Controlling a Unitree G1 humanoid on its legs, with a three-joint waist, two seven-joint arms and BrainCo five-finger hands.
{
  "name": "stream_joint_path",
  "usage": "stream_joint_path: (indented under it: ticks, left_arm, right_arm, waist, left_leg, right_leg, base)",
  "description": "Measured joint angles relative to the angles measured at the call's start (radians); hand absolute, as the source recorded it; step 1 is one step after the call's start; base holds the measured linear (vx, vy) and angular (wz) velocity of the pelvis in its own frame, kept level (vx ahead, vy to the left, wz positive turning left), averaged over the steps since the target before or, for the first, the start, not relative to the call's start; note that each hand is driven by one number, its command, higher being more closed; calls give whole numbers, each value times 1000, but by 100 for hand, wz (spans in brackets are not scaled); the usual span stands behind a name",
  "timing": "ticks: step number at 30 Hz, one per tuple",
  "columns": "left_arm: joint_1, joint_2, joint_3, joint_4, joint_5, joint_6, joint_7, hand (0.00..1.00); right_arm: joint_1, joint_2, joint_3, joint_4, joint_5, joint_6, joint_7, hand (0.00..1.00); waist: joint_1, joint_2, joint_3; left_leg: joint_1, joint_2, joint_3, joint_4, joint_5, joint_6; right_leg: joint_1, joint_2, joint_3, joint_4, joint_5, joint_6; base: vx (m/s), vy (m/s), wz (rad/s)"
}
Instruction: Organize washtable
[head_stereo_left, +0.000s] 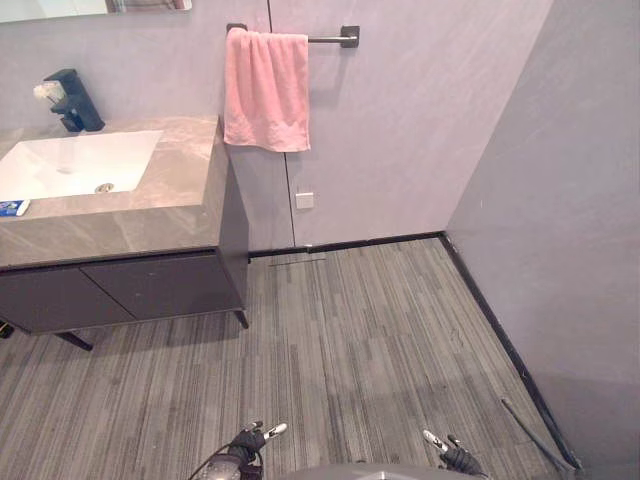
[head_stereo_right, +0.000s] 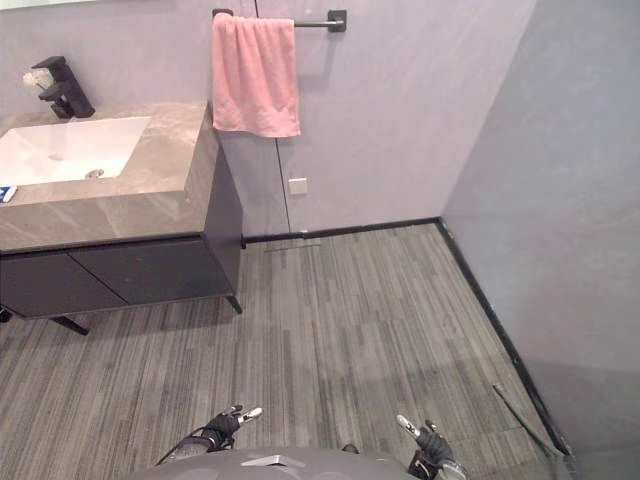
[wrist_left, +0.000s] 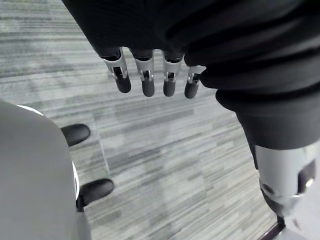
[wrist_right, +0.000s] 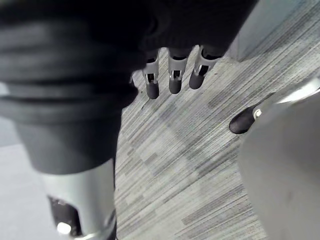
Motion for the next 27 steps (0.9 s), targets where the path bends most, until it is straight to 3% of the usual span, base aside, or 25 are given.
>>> stream_joint_path:
  ticks: [27]
  left_arm:
    - [0, -24, 6, 6, -33, 0, -9, 0]
  right_arm:
    - [34, -5, -18, 1, -34, 18, 1, 0]
  waist:
    - [-1, 0, 10]
  left_leg:
    - [20, 3, 1, -7, -1, -1]
  right_leg:
    - [16, 6, 2, -1, -15, -2]
  base:
    - [0, -1, 0]
